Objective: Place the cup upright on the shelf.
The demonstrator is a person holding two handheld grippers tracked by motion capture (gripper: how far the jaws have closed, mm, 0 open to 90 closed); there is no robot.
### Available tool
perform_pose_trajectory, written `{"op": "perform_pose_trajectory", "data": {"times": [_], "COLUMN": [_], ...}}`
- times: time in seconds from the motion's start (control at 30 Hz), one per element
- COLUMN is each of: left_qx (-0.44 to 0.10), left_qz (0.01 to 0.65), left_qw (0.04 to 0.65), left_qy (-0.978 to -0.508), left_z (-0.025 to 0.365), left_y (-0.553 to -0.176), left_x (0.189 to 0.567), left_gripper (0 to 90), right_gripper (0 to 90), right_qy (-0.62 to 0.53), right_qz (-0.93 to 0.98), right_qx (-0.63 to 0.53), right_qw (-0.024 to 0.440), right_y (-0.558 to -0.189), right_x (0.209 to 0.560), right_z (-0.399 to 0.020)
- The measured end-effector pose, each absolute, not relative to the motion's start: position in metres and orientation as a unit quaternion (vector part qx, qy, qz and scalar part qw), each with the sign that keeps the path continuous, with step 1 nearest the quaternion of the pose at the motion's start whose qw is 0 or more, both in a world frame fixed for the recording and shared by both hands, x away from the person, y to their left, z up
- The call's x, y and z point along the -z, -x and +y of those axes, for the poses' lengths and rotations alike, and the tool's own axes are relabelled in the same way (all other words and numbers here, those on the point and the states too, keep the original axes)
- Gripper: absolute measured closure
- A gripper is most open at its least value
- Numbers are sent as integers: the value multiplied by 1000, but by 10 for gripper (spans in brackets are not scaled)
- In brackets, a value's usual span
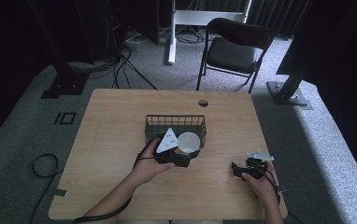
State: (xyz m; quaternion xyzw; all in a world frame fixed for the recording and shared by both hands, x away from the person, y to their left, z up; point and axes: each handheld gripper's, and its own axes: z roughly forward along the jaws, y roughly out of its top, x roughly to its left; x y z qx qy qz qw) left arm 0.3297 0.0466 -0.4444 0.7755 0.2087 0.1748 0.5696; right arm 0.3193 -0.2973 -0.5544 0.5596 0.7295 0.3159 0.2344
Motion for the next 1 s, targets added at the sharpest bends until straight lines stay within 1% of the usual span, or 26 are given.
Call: {"op": "perform_pose_trajectory", "data": {"times": [0.17, 0.33, 0.57, 0.73, 0.77, 0.83, 0.9, 0.93, 0.97, 1.0], "left_qx": [-198, -215, -241, -258, -261, -263, -280, -280, -292, -292], "left_qz": [225, 228, 252, 276, 289, 295, 314, 314, 335, 335], "left_qw": [572, 570, 574, 578, 580, 577, 570, 570, 566, 566], "left_qy": [-763, -759, -741, -723, -716, -715, -706, -706, -695, -695], "left_z": [52, 53, 58, 65, 68, 70, 75, 75, 78, 78], "left_y": [-342, -348, -362, -374, -379, -382, -389, -389, -394, -394], "left_x": [427, 417, 406, 404, 405, 406, 408, 408, 411, 411], "left_gripper": [208, 209, 208, 208, 208, 208, 208, 208, 208, 208], "right_gripper": [107, 107, 107, 107, 107, 107, 107, 107, 107, 107], "right_qy": [-558, -559, -559, -559, -559, -559, -559, -559, -559, -559], "right_qz": [730, 730, 730, 730, 730, 730, 730, 730, 730, 730], "right_qx": [-316, -316, -316, -316, -316, -316, -316, -316, -316, -316], "right_qw": [235, 235, 235, 235, 235, 235, 235, 235, 235, 235], "right_y": [-319, -319, -319, -319, -319, -319, -319, -319, -319, -319], "right_x": [554, 554, 554, 554, 554, 554, 554, 554, 554, 554], "right_z": [-297, -297, -297, -297, -297, -297, -297, -297, -297, -297]}}
